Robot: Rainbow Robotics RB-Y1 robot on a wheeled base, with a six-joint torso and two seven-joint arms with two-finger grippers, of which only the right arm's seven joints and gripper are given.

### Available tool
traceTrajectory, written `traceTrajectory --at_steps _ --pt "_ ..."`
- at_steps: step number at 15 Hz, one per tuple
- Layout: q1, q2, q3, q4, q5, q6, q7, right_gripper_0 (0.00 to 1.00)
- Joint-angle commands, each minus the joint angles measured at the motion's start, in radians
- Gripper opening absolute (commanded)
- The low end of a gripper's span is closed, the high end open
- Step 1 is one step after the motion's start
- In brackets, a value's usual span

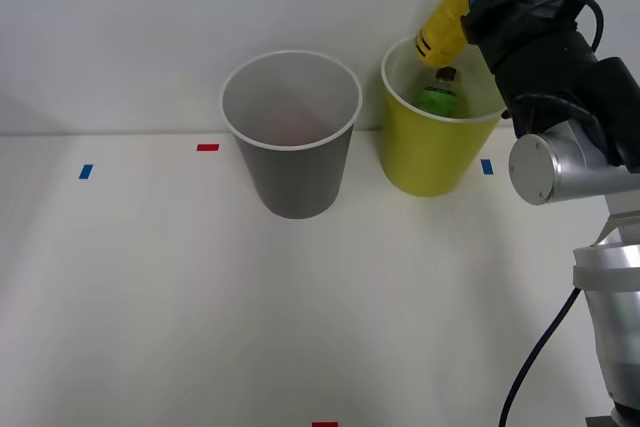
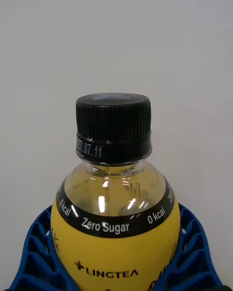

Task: Put cans in the gray bin, plastic bottles in the light green bin

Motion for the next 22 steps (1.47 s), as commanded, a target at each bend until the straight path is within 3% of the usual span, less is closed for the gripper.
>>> traceTrajectory --at_steps 1,3,4,6,7,8,18,22 --pt "-0.001 -0.001 0.004 0.000 0.017 0.022 0.015 0.00" --pt "-0.001 -0.001 0.010 0.000 0.020 0.022 0.015 0.00" --pt "0.001 -0.001 0.010 0.000 0.020 0.022 0.015 0.12" --pt "0.004 0.006 0.011 0.000 0.017 0.022 0.006 0.56" --pt "0.004 0.016 0.011 0.000 0.015 0.022 0.001 0.69" --pt "0.004 0.026 0.016 0.000 0.012 0.022 0.000 0.74" --pt "0.012 0.051 0.045 -0.001 0.006 -0.050 -0.016 0.77" --pt "0.171 0.022 0.126 -0.033 0.011 -0.338 -0.011 0.77"
